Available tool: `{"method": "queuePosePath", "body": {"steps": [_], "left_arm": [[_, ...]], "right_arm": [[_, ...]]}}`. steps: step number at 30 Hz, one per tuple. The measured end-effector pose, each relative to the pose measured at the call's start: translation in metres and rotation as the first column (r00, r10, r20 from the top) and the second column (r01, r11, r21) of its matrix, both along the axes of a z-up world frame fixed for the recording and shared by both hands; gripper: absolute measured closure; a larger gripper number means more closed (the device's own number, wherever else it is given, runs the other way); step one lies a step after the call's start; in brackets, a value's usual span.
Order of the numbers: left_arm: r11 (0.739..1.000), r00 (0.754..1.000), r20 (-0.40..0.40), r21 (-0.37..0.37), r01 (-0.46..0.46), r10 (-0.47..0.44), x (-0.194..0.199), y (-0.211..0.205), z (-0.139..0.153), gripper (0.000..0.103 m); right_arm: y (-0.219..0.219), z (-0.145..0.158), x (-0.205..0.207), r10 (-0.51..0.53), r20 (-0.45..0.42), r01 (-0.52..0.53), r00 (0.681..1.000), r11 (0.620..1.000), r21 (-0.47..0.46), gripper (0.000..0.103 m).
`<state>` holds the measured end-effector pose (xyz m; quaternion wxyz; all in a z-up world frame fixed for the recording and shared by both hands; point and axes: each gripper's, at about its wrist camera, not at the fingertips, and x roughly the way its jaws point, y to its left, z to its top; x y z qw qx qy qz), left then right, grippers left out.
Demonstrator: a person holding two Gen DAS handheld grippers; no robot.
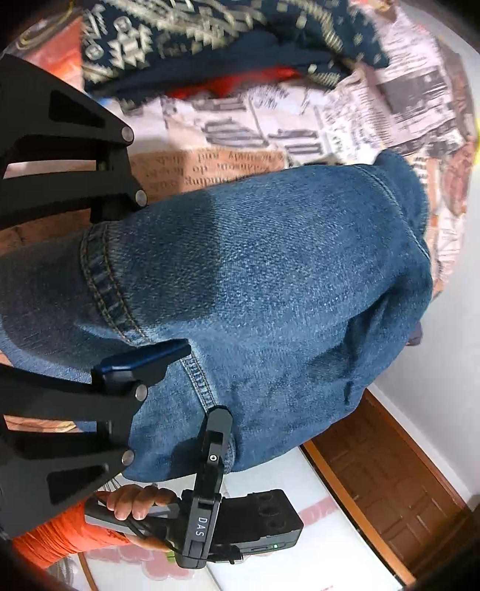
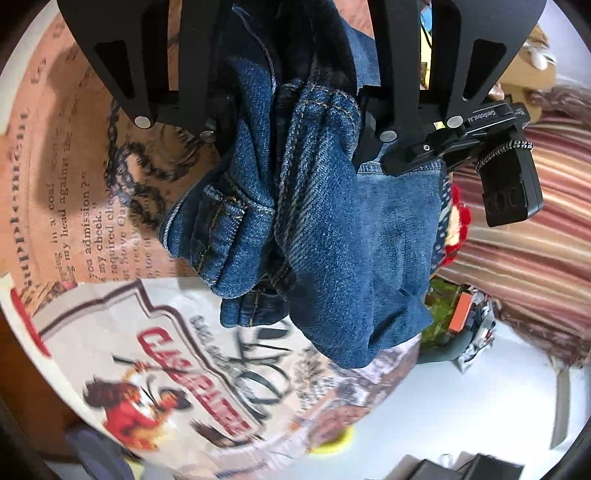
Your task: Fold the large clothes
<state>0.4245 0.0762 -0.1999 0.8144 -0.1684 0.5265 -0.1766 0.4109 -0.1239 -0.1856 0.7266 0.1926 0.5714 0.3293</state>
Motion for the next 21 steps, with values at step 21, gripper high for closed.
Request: {"method": "queuePosePath", "body": {"steps": [21], "left_arm": [[0.969, 0.931, 0.272, -0.018, -0.246, 0.241, -0.073, 0.199, 0.127, 0.054]], "right_arm": [[0.157, 0.096, -0.006, 0.127, 0.229, -0.150, 0.965, 0.985, 0.085, 0.064]]}}
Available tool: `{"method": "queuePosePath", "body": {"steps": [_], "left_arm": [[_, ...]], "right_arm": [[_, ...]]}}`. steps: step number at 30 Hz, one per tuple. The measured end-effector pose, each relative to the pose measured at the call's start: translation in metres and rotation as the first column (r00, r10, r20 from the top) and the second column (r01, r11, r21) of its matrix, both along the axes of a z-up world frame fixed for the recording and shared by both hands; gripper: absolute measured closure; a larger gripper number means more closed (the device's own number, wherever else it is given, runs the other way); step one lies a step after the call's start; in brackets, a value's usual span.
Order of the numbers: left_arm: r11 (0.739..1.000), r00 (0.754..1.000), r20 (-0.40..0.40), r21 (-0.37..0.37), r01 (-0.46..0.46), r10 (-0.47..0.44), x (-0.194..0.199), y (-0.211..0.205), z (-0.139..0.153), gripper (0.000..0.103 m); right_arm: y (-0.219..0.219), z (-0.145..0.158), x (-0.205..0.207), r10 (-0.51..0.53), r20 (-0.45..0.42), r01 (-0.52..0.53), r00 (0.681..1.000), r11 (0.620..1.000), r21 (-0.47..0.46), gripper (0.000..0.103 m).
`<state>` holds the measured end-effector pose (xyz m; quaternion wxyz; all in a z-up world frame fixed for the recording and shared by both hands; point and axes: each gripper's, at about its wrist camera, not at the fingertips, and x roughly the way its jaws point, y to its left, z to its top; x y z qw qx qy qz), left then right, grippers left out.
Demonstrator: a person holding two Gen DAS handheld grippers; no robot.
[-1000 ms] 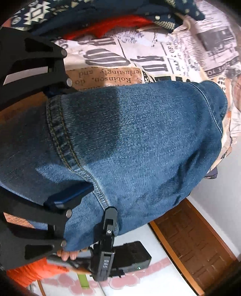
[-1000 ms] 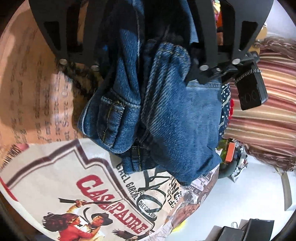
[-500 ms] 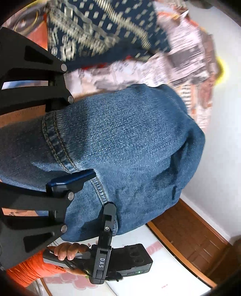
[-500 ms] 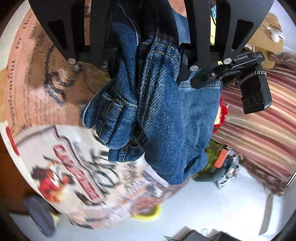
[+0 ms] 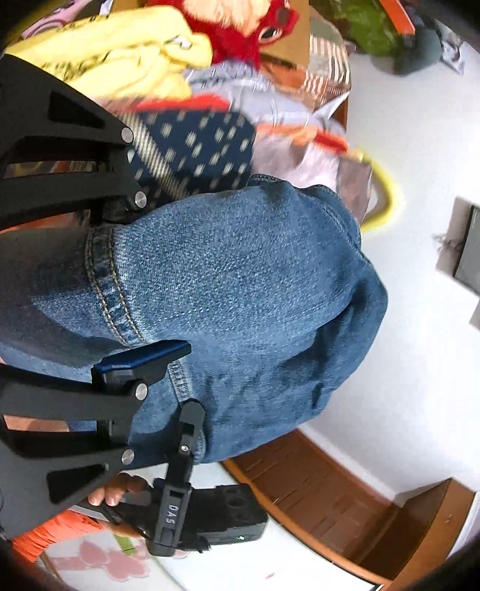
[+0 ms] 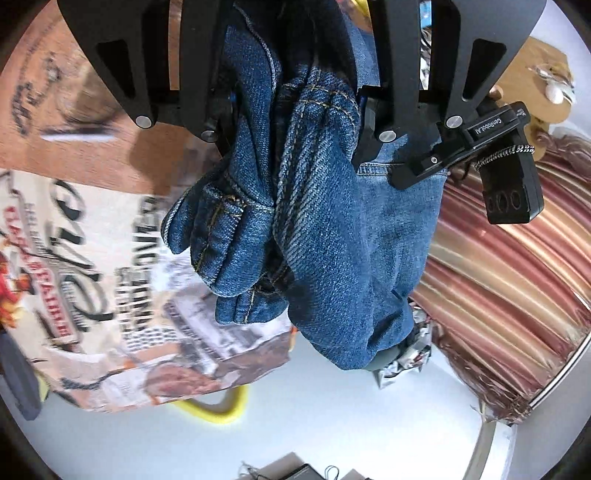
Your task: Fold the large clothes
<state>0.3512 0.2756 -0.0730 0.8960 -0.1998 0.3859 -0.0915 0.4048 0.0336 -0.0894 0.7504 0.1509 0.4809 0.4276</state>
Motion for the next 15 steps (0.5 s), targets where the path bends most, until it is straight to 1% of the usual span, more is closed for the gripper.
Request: {"method": "queuePosePath", "body": {"steps": [2, 5, 7, 11, 12, 14, 15], "left_arm": [[0.999, 0.999, 0.004, 0.003, -0.034, 0.034, 0.004, 0.024, -0.002, 0.054], [0.997, 0.997, -0.003, -0.004, -0.078, 0.078, 0.012, 0.057, -0.020, 0.054], [0.994, 0.994, -0.020, -0.013, -0.111, 0.110, 0.018, 0.077, -0.034, 0.054], [0.986, 0.984, -0.077, -0.003, -0.164, 0.163, 0.032, 0.103, -0.070, 0.054], [0.984, 0.979, -0.097, 0.009, -0.177, 0.177, 0.038, 0.110, -0.085, 0.054], [0.978, 0.970, -0.120, 0.042, -0.206, 0.210, 0.045, 0.118, -0.106, 0.054], [0.975, 0.968, -0.123, 0.056, -0.214, 0.220, 0.048, 0.122, -0.114, 0.052]], "right_arm": [[0.018, -0.011, 0.011, 0.008, -0.028, -0.007, 1.000, 1.000, 0.015, 0.064], [0.048, -0.031, 0.026, 0.022, -0.073, -0.020, 0.997, 0.999, 0.027, 0.064], [0.063, -0.047, 0.035, 0.028, -0.093, -0.026, 0.995, 0.999, 0.019, 0.064], [0.086, -0.079, 0.053, 0.030, -0.144, -0.033, 0.989, 0.999, -0.018, 0.064], [0.093, -0.091, 0.059, 0.026, -0.158, -0.032, 0.987, 0.999, -0.038, 0.064], [0.100, -0.110, 0.067, 0.017, -0.173, -0.030, 0.985, 0.997, -0.071, 0.063], [0.101, -0.117, 0.071, 0.015, -0.174, -0.029, 0.985, 0.997, -0.076, 0.062]]}}
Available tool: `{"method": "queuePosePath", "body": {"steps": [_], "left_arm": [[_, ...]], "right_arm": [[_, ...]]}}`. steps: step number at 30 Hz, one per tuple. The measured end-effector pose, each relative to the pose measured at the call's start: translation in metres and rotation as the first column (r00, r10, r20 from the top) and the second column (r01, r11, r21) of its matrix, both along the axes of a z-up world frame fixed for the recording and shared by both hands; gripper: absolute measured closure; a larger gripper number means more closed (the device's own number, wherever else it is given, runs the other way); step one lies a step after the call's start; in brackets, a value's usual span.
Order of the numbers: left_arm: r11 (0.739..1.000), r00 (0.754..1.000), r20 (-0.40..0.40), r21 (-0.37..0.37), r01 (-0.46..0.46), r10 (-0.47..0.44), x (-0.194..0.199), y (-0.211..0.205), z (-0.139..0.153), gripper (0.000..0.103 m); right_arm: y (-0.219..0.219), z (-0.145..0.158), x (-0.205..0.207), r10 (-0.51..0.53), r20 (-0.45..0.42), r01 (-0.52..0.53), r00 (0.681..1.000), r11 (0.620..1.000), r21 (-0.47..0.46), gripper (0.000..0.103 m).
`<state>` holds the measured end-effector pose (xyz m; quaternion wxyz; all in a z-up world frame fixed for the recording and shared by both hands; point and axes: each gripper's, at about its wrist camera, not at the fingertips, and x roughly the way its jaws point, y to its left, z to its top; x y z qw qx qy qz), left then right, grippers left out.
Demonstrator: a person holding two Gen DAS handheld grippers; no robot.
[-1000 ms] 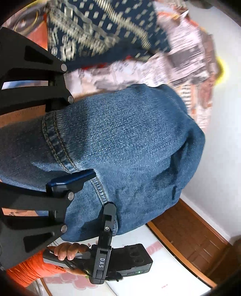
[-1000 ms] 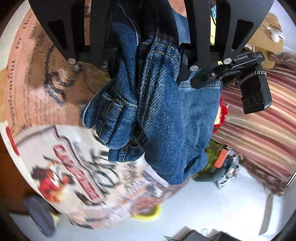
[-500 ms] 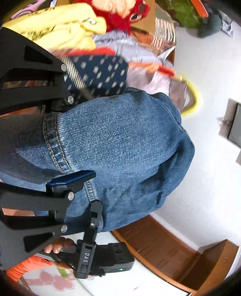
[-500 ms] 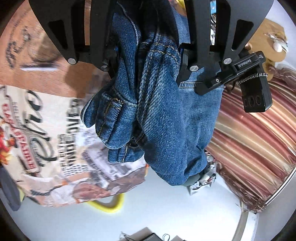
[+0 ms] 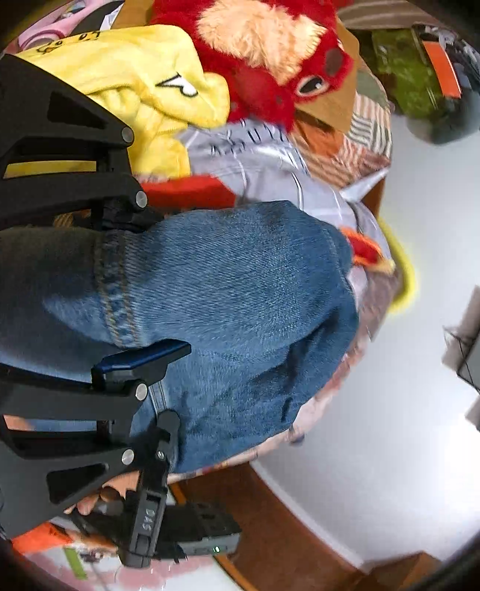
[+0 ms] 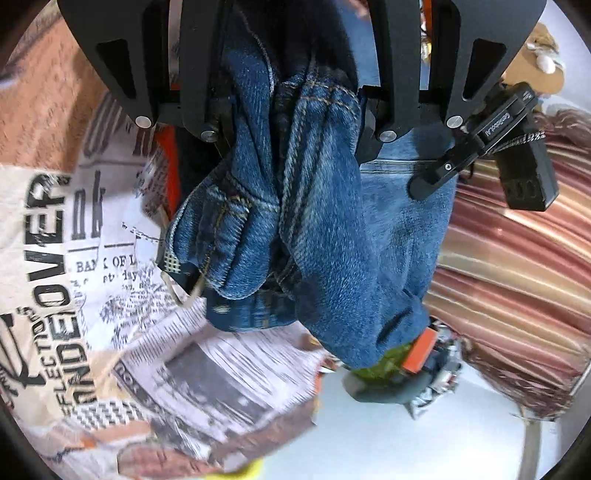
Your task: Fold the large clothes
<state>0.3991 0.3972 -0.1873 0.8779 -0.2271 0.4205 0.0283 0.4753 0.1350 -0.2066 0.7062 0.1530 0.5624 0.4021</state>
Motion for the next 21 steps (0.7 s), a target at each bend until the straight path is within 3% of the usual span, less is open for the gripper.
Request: {"method": "queuePosePath", "body": {"steps": [3, 8, 12, 13, 15, 17, 21], "left_arm": [[1.000, 1.000, -0.010, 0.007, -0.010, 0.010, 0.009, 0.009, -0.019, 0.046], [0.999, 1.000, -0.021, -0.031, -0.013, 0.013, 0.003, 0.013, -0.021, 0.035], [0.993, 1.000, -0.012, 0.118, 0.012, -0.010, -0.022, -0.011, -0.001, 0.033], [0.986, 1.000, -0.022, 0.165, 0.024, -0.021, -0.029, -0.020, 0.002, 0.032], [0.969, 0.999, -0.025, 0.243, 0.036, -0.031, -0.044, -0.033, 0.008, 0.024], [0.953, 0.999, -0.033, 0.299, 0.042, -0.033, -0.059, -0.043, 0.011, 0.017], [0.944, 0.998, -0.049, 0.328, 0.048, -0.033, -0.090, -0.054, 0.009, 0.016]], "right_arm": [[-0.003, -0.016, 0.011, -0.008, -0.023, 0.009, 1.000, 1.000, 0.012, 0.060], [-0.012, -0.006, -0.002, 0.015, 0.006, -0.015, 1.000, 0.999, -0.036, 0.055], [-0.023, 0.010, -0.026, 0.012, 0.104, 0.003, 0.995, 0.990, -0.142, 0.048], [-0.026, 0.014, -0.033, 0.020, 0.148, 0.008, 0.989, 0.983, -0.183, 0.042], [-0.035, 0.021, -0.048, 0.030, 0.228, 0.028, 0.973, 0.969, -0.247, 0.036], [-0.045, 0.024, -0.060, 0.047, 0.256, 0.023, 0.965, 0.965, -0.261, 0.034], [-0.064, 0.021, -0.086, 0.061, 0.270, 0.021, 0.961, 0.957, -0.290, 0.033]]}}
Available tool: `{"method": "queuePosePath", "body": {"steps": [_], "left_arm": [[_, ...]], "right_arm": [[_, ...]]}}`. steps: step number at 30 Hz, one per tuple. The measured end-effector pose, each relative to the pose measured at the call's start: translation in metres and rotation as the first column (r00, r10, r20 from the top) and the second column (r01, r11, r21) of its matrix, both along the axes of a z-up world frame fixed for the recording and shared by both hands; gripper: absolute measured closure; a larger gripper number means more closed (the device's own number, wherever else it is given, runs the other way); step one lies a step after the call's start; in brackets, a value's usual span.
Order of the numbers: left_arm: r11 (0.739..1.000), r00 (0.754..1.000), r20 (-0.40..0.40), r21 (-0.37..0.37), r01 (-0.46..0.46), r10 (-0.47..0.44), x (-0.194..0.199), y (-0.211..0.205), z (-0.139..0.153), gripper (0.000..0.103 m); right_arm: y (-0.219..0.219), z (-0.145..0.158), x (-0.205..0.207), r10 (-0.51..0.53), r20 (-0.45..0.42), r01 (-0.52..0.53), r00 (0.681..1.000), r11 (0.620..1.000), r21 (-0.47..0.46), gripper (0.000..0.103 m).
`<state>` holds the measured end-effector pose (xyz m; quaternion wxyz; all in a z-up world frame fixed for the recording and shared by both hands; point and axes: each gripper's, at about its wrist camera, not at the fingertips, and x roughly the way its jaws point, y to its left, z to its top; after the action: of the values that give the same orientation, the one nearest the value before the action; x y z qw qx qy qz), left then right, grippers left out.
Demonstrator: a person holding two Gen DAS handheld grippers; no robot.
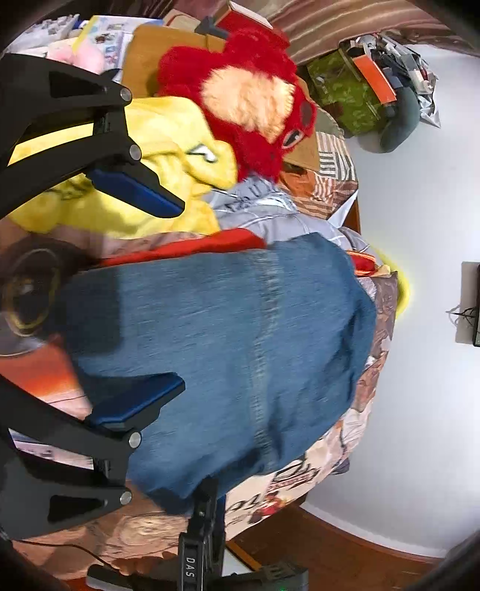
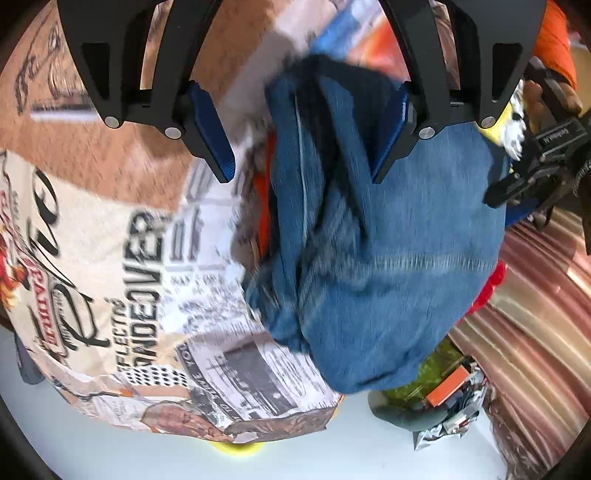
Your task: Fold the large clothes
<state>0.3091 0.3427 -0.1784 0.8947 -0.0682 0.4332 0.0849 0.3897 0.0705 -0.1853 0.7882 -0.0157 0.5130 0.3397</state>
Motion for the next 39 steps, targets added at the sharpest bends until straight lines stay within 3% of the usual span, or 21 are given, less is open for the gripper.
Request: {"method": "queuePosePath", "body": {"steps": [5, 8, 14, 18, 20, 23, 29, 35, 38, 39], "left_arm": [[0.999, 0.999, -0.030, -0.018, -0.034, 0.034, -0.029, -0.005, 0.003, 0.016], [0.998, 0.998, -0.004, 0.016, -0.058, 0.058, -0.046, -0.016, 0.024, 0.016], [0.997, 0.982, 0.183, 0.049, -0.063, 0.053, -0.094, -0.052, 0.102, 0.016], [0.993, 0.936, 0.352, 0.101, -0.052, 0.013, -0.139, -0.089, 0.159, 0.016], [0.990, 0.909, 0.417, 0.128, -0.054, -0.004, -0.160, -0.104, 0.178, 0.016], [0.982, 0.849, 0.528, 0.176, -0.071, -0.033, -0.200, -0.132, 0.208, 0.016], [0.973, 0.752, 0.656, 0.211, -0.095, -0.069, -0.258, -0.172, 0.232, 0.016], [0.962, 0.707, 0.704, 0.231, -0.144, -0.064, -0.290, -0.192, 0.227, 0.015], [0.960, 0.703, 0.710, 0.225, -0.168, -0.043, -0.299, -0.195, 0.221, 0.004], [0.960, 0.702, 0.711, 0.219, -0.172, -0.036, -0.303, -0.197, 0.217, 0.003]], "right_arm": [[-0.014, 0.016, -0.026, -0.017, 0.088, 0.018, 0.996, 1.000, -0.019, 0.033], [-0.025, 0.041, -0.041, -0.024, 0.137, 0.021, 0.990, 1.000, 0.022, 0.033], [-0.047, 0.123, -0.102, -0.021, 0.344, -0.025, 0.939, 0.991, 0.130, 0.033], [-0.063, 0.169, -0.136, -0.046, 0.444, -0.062, 0.895, 0.972, 0.226, 0.033], [-0.077, 0.196, -0.162, -0.083, 0.508, -0.077, 0.858, 0.955, 0.286, 0.033], [-0.089, 0.222, -0.197, -0.126, 0.589, -0.100, 0.798, 0.937, 0.335, 0.033], [-0.104, 0.243, -0.260, -0.182, 0.696, -0.144, 0.694, 0.913, 0.382, 0.033], [-0.103, 0.234, -0.294, -0.208, 0.757, -0.135, 0.620, 0.922, 0.364, 0.033], [-0.101, 0.228, -0.296, -0.222, 0.768, -0.104, 0.601, 0.931, 0.350, 0.032], [-0.099, 0.225, -0.297, -0.226, 0.765, -0.091, 0.603, 0.933, 0.347, 0.027]]}}
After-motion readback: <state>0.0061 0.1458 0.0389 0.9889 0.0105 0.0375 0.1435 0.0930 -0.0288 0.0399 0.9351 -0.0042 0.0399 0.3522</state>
